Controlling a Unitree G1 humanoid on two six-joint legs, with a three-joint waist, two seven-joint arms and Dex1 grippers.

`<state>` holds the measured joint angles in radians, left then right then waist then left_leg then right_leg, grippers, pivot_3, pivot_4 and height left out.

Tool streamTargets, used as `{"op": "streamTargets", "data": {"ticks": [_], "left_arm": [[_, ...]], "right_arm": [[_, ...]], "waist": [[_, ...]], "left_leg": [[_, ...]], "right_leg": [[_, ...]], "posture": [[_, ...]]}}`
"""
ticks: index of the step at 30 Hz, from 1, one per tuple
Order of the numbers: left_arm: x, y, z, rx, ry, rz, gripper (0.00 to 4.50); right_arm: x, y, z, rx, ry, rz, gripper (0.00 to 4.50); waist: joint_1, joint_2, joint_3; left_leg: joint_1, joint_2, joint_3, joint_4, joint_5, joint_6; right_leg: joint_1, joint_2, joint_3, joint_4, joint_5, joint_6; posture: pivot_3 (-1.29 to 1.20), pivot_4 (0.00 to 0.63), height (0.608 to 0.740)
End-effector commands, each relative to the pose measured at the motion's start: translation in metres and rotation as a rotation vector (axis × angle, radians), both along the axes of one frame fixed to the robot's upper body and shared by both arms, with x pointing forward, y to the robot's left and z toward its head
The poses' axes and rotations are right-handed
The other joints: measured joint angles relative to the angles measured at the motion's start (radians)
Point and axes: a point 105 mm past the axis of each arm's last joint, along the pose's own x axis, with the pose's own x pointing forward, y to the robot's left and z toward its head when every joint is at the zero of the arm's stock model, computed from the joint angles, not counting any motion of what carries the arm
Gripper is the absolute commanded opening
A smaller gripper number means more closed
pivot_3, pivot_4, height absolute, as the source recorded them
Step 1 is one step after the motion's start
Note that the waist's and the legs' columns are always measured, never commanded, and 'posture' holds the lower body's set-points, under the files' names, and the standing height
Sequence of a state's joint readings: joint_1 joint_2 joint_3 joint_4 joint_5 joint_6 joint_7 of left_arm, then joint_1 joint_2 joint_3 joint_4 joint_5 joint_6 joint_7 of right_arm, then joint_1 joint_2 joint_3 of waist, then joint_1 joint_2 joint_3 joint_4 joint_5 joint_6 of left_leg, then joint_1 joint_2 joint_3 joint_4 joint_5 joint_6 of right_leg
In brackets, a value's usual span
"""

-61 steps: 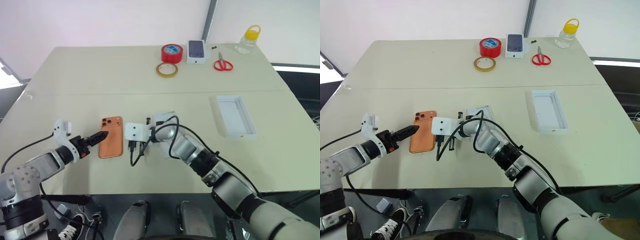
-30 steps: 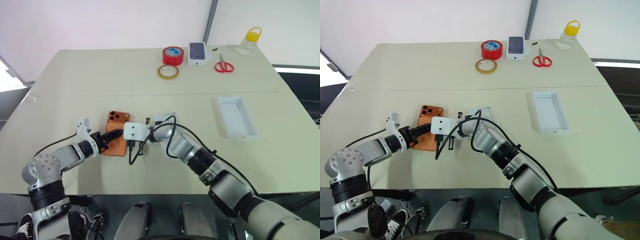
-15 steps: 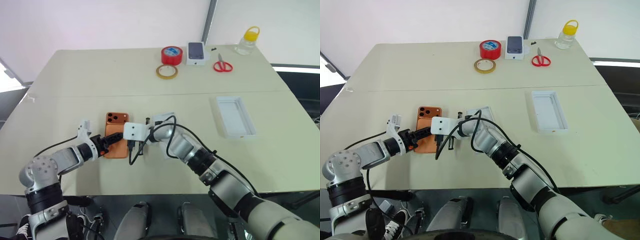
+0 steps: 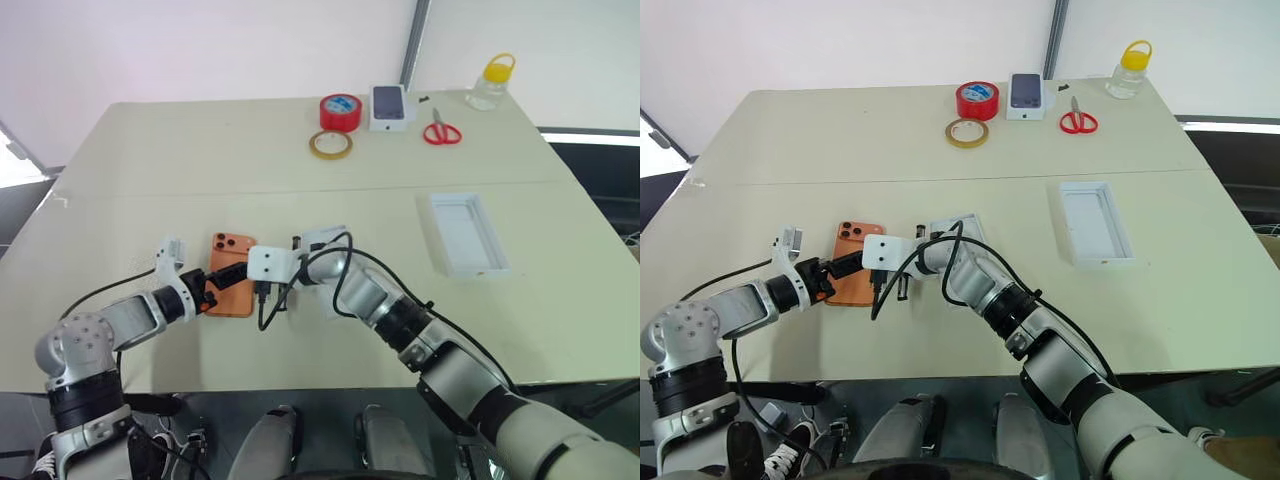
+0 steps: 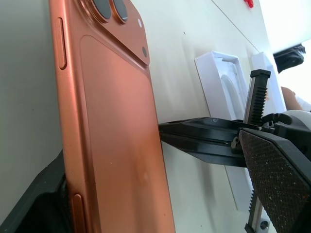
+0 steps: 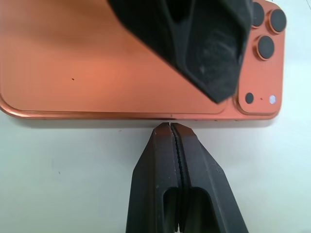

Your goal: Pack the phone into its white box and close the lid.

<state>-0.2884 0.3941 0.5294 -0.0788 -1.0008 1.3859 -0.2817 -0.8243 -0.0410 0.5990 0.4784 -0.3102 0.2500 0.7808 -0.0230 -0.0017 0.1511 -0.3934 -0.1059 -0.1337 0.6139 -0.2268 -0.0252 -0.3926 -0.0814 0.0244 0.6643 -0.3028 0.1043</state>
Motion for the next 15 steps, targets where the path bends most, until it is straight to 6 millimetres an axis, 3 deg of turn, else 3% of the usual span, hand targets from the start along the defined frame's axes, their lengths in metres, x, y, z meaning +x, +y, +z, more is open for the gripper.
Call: {"op": "streamTargets", "data": {"ticks": [1, 2, 4, 8, 15], "left_arm": [[-0.0116, 0.0028, -0.0106, 0.009, 0.069, -0.014, 4.49], [-0.0122, 0.0042, -0.0113, 0.006, 0.074, -0.005, 4.49], [-0.0121, 0.0053, -0.0105, -0.022, 0.070, 0.012, 3.97], [-0.0139, 0.0031, -0.0083, -0.031, 0.065, 0.010, 2.22], [-0.0175, 0.0028, -0.0084, -0.040, 0.075, 0.012, 2.22]], "right_arm": [[-0.0011, 0.0026, 0.0037, 0.019, -0.004, 0.004, 0.00], [-0.0016, 0.0029, 0.0037, 0.020, -0.002, 0.004, 0.00], [-0.0022, 0.0029, 0.0024, 0.018, -0.002, 0.004, 0.00], [-0.0036, 0.0031, 0.0021, 0.016, 0.001, 0.009, 0.00], [-0.0046, 0.0028, 0.0019, 0.015, 0.001, 0.013, 0.00]], "waist": [[0.000, 0.000, 0.000], [0.000, 0.000, 0.000], [-0.001, 0.000, 0.000], [0.000, -0.001, 0.000], [0.002, -0.002, 0.001]], "left_leg": [[0.000, 0.000, 0.000, 0.000, 0.000, 0.000], [0.000, 0.000, 0.000, 0.000, 0.000, 0.000], [0.000, 0.000, 0.000, 0.000, 0.000, 0.000], [0.000, 0.000, 0.000, 0.000, 0.000, 0.000], [0.000, 0.000, 0.000, 0.000, 0.000, 0.000]], "right_leg": [[0.000, 0.000, 0.000, 0.000, 0.000, 0.000], [0.000, 0.000, 0.000, 0.000, 0.000, 0.000], [0.000, 0.000, 0.000, 0.000, 0.000, 0.000], [0.000, 0.000, 0.000, 0.000, 0.000, 0.000], [0.000, 0.000, 0.000, 0.000, 0.000, 0.000]], "posture": [[0.00, 0.150, 0.740], [0.00, 0.150, 0.740], [0.00, 0.150, 0.740], [0.00, 0.150, 0.740], [0.00, 0.150, 0.740]]}}
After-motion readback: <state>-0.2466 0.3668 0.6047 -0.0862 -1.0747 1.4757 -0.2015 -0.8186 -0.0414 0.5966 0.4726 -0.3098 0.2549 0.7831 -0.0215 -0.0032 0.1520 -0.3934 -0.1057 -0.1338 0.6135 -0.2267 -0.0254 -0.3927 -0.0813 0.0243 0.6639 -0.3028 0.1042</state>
